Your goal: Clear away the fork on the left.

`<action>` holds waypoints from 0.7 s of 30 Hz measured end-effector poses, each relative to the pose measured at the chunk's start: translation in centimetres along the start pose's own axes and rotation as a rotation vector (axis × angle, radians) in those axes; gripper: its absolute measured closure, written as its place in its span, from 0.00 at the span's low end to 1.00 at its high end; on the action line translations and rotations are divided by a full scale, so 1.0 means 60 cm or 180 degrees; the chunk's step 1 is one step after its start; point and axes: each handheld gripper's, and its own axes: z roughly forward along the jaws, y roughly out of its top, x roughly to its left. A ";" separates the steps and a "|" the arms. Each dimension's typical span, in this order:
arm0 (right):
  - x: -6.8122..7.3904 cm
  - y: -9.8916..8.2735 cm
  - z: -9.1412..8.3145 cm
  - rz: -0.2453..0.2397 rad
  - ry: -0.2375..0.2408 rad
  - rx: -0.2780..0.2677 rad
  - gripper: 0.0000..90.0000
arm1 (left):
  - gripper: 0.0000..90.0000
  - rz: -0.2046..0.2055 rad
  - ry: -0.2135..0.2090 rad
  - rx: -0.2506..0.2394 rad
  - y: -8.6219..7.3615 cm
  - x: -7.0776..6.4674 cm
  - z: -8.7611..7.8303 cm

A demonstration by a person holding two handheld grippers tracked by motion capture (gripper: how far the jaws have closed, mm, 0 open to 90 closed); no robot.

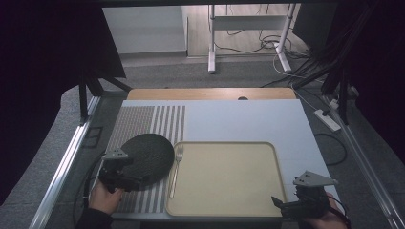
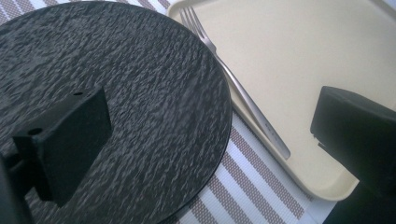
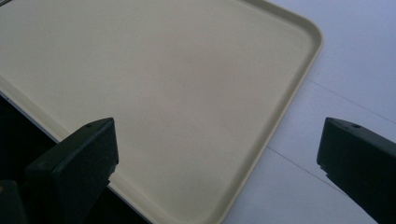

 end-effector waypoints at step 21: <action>-0.001 0.000 0.001 0.0023 0.0001 0.0005 0.00 | 0.00 -0.0188 0.0143 -0.0114 -0.053 0.009 -0.052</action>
